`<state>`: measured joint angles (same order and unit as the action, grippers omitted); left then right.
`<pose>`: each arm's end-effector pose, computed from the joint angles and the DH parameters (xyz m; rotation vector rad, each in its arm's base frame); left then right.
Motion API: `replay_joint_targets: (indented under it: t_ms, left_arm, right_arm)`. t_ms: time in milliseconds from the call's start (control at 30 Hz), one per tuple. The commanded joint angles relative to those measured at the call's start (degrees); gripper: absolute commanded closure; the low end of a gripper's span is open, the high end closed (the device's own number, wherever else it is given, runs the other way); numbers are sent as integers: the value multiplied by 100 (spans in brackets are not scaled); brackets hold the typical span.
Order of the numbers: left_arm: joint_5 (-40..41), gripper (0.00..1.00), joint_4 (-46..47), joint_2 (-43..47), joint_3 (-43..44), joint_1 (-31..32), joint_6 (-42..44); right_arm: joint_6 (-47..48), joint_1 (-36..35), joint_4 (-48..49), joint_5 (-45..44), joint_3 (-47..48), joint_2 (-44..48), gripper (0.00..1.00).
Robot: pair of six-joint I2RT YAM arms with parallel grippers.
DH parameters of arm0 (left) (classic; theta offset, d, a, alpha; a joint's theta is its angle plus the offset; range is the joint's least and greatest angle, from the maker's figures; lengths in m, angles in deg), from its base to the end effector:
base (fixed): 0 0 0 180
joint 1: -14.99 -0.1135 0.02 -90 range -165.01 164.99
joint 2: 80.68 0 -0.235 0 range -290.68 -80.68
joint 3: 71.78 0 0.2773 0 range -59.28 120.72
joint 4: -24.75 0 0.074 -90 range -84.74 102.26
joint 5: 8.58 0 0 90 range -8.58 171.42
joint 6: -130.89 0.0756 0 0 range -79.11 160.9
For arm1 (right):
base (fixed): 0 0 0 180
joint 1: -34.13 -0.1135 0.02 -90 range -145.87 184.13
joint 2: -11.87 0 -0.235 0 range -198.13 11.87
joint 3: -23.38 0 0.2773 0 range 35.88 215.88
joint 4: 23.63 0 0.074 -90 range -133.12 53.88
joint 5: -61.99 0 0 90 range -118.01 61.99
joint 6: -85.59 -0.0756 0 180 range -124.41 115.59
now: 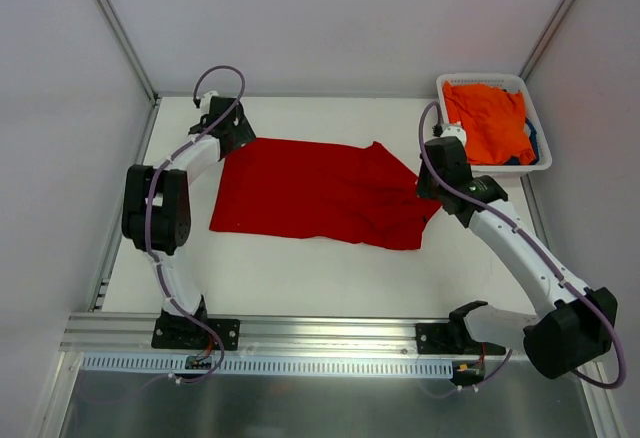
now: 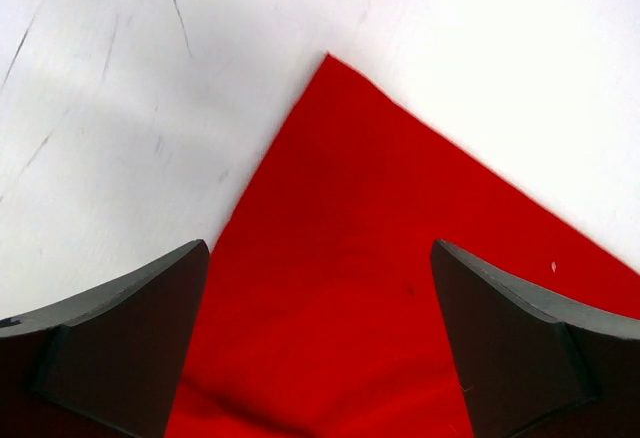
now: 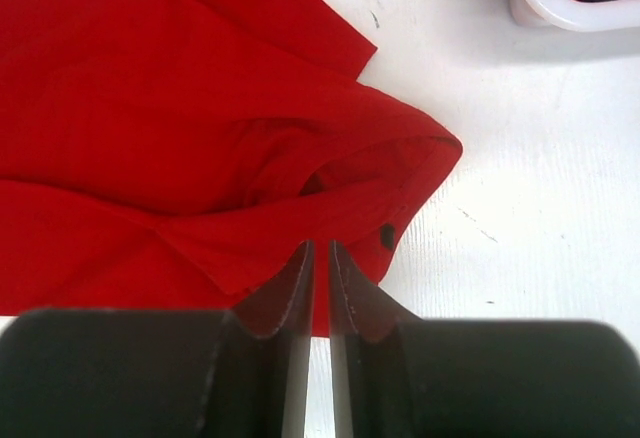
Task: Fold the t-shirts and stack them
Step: Fold the tshirt
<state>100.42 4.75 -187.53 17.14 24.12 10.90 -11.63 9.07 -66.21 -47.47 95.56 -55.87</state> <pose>0.4647 -0.0498 0.1636 -0.5709 2.1154 -0.0128 0.3021 0.1135 0.2627 -0.1589 2.1873 -0.0646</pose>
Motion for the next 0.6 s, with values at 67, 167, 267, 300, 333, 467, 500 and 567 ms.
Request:
replay_joint_targets:
  t_ms: [67,167,267,300,333,467,500,567]
  left_arm:
    - [-564,6,346,-547,671,-253,275]
    - [-783,6,355,-846,961,-394,302]
    - [-1047,6,355,-1145,1251,-526,354]
    - [-1109,6,347,-1215,1322,-552,346]
    - [-1162,6,355,-1337,1462,-604,363]
    - [-1496,9,329,-1672,1788,-693,302]
    - [-1540,11,329,-1760,1823,-702,284]
    - [-1636,12,259,-1857,1937,-737,223]
  right_arm:
    - [186,176,231,461,246,-72,87]
    - [178,212,284,584,228,-98,87]
    - [169,273,345,689,228,-134,87]
    - [169,282,346,742,228,-151,87]
    - [160,300,372,760,228,-169,87]
    - [142,317,425,874,246,-221,87]
    - [125,326,425,883,255,-222,87]
    - [116,326,425,909,255,-222,87]
